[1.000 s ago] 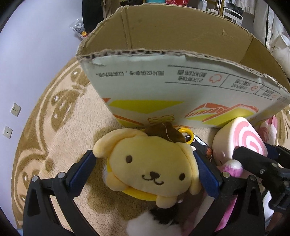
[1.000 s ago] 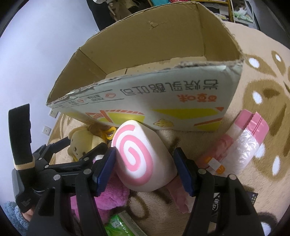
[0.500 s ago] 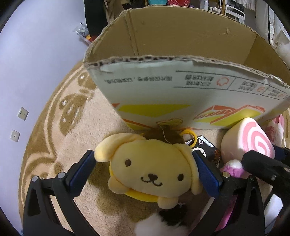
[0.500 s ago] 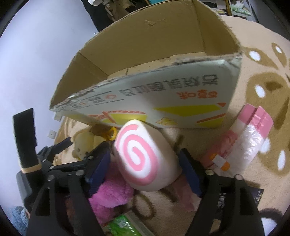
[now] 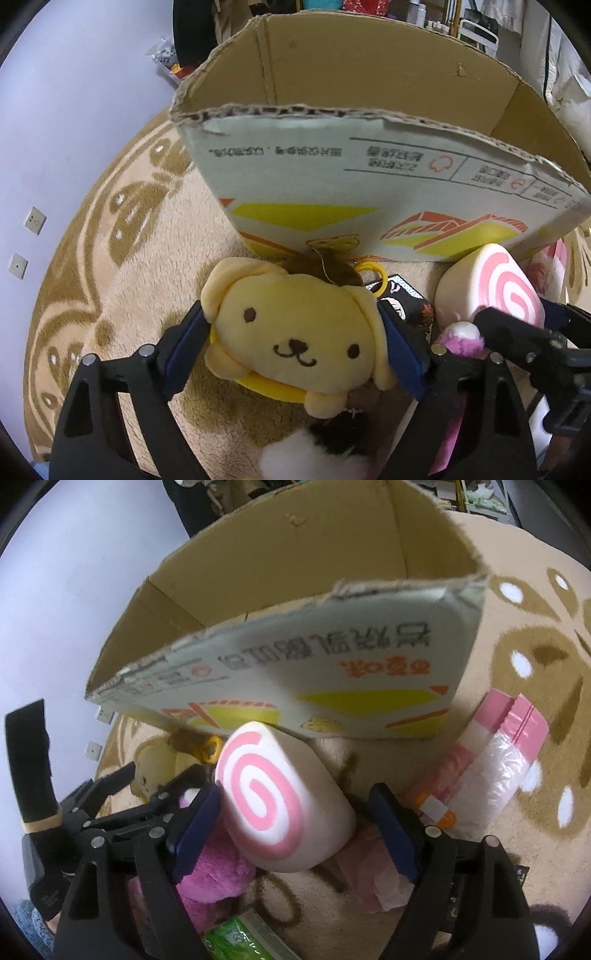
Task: Organize soft objects
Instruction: 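Close the left tool on the yellow plush dog while the right tool grips the swirl cushion, then lift the yellow plush dog with the left tool while the right tool lifts the swirl cushion over the box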
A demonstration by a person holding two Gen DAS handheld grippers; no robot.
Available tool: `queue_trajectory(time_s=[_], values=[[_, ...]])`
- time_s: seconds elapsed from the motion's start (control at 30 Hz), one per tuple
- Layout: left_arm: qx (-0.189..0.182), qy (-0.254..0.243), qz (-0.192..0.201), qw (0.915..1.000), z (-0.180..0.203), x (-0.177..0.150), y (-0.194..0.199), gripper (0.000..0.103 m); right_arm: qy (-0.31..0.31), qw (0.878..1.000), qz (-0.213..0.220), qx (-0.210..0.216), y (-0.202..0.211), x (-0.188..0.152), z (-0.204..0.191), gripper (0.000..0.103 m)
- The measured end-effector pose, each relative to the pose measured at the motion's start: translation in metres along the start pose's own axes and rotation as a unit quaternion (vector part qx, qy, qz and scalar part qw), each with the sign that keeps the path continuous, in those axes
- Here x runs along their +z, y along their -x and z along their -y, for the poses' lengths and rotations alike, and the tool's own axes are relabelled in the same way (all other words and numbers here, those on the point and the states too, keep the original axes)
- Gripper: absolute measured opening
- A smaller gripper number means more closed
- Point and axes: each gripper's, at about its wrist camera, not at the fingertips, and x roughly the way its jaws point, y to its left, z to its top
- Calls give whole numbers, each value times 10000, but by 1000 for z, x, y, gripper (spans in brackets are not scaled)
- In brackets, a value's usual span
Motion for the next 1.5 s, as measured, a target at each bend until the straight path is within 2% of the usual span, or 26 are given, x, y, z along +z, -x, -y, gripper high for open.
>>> queue_trajectory(time_s=[0.1, 0.2, 0.27, 0.47, 0.73, 0.93, 1.1, 1.5], values=[[16, -89, 50, 9999, 0, 1, 2, 83, 179, 9998, -107, -33, -4, -1, -6, 81], [40, -175, 33, 9998, 2, -1, 6, 80, 356, 9992, -152, -116, -7, -1, -15, 70], [39, -170, 8, 9998, 4, 1, 8, 80, 499, 9985, -128, -178, -5, -3, -20, 59], [85, -203, -7, 9998, 5, -7, 20, 77, 489, 9986, -109, -161, -1, -2, -20, 45], [161, -72, 131, 9998, 2, -3, 38, 76, 556, 9984, 16, -125, 10, 3, -18, 41], [434, -89, 251, 9987, -3, -8, 50, 76, 581, 9982, 47, -158, 15, 0, -22, 41], [622, -4, 480, 9969, -8, -13, 73, 76, 555, 9981, 275, -74, 34, -2, -26, 41], [724, 105, 942, 9929, -16, -13, 110, 76, 563, 9961, 677, 37, 74, -13, -32, 41]])
